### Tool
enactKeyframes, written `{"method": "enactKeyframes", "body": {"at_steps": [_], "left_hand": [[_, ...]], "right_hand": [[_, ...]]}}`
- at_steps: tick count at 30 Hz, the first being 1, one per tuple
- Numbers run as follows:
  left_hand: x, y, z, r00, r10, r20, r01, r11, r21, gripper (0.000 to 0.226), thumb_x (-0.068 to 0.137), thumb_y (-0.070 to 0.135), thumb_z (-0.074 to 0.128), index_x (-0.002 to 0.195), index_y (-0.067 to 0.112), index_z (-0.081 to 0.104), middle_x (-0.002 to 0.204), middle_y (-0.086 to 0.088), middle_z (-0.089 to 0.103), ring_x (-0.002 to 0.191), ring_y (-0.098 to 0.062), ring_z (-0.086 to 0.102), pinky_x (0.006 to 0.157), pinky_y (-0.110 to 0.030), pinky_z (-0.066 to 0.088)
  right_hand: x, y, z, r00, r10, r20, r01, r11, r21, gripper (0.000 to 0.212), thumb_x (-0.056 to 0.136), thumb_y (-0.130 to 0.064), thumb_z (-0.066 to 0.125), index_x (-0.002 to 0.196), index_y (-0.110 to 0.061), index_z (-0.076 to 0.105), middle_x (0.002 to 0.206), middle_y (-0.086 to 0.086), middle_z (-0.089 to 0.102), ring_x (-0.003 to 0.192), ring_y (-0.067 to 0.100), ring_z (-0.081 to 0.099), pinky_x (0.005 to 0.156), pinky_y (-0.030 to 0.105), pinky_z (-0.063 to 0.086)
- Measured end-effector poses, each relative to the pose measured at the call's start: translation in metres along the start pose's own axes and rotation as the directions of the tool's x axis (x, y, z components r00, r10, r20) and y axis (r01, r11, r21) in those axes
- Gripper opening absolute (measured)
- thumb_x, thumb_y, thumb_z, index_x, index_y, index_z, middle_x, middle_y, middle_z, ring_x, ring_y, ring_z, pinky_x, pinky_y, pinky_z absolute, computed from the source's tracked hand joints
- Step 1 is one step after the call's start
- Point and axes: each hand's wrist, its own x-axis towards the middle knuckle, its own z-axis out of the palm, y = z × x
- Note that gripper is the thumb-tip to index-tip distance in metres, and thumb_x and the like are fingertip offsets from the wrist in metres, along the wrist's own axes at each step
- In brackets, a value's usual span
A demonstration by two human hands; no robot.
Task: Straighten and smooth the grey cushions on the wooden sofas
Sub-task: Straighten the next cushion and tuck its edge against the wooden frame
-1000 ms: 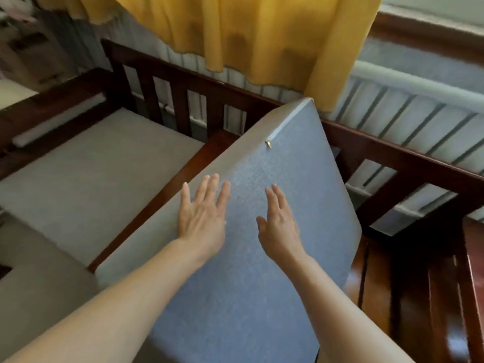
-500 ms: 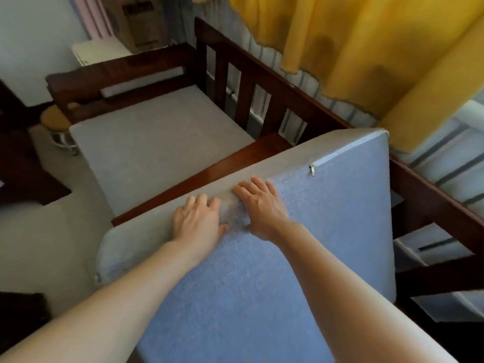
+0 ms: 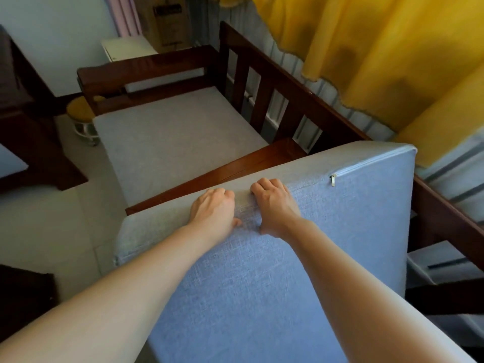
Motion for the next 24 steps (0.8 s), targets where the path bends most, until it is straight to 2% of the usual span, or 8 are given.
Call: {"method": "enactKeyframes", "body": {"at_steps": [5,13,19,24], "left_hand": [[-0.011,0.01,-0.004,0.998,0.052,-0.021,-0.051,0.997,0.064,0.048,0.092,0.042,0.056,0.126,0.01,0.046,0.126,-0.008,0.05,0.119,-0.024,0.044,0.097,-0.034,0.038],[-0.053,0.04,-0.007,0.987,0.15,-0.061,-0.145,0.986,0.077,0.046,0.091,0.043,0.056,0.123,0.012,0.047,0.121,-0.007,0.053,0.115,-0.024,0.048,0.093,-0.035,0.041],[-0.09,0.067,-0.006,0.992,0.118,-0.035,-0.115,0.99,0.079,0.046,0.09,0.042,0.059,0.123,0.011,0.047,0.121,-0.007,0.052,0.115,-0.023,0.047,0.092,-0.034,0.041],[-0.131,0.096,-0.006,0.992,0.123,-0.04,-0.12,0.99,0.073,0.047,0.089,0.042,0.06,0.121,0.01,0.047,0.119,-0.007,0.052,0.113,-0.024,0.047,0.091,-0.034,0.04]], "right_hand": [[-0.015,-0.003,-0.007,0.999,0.053,-0.009,-0.053,0.999,-0.012,0.073,0.065,-0.026,0.084,0.124,-0.017,0.042,0.122,-0.001,0.044,0.112,0.02,0.038,0.098,0.027,0.035],[-0.071,-0.001,-0.019,0.992,0.126,-0.021,-0.127,0.991,-0.044,0.078,0.057,-0.031,0.088,0.118,-0.018,0.042,0.115,-0.002,0.043,0.106,0.019,0.037,0.089,0.025,0.037],[-0.115,0.001,-0.017,0.992,0.119,-0.033,-0.119,0.993,-0.009,0.07,0.062,-0.027,0.086,0.115,-0.018,0.041,0.115,-0.002,0.043,0.106,0.019,0.037,0.077,0.023,0.029],[-0.164,0.007,-0.023,0.992,0.121,-0.027,-0.122,0.992,-0.027,0.077,0.056,-0.034,0.088,0.116,-0.018,0.042,0.112,-0.002,0.044,0.103,0.018,0.036,0.074,0.022,0.029]]}}
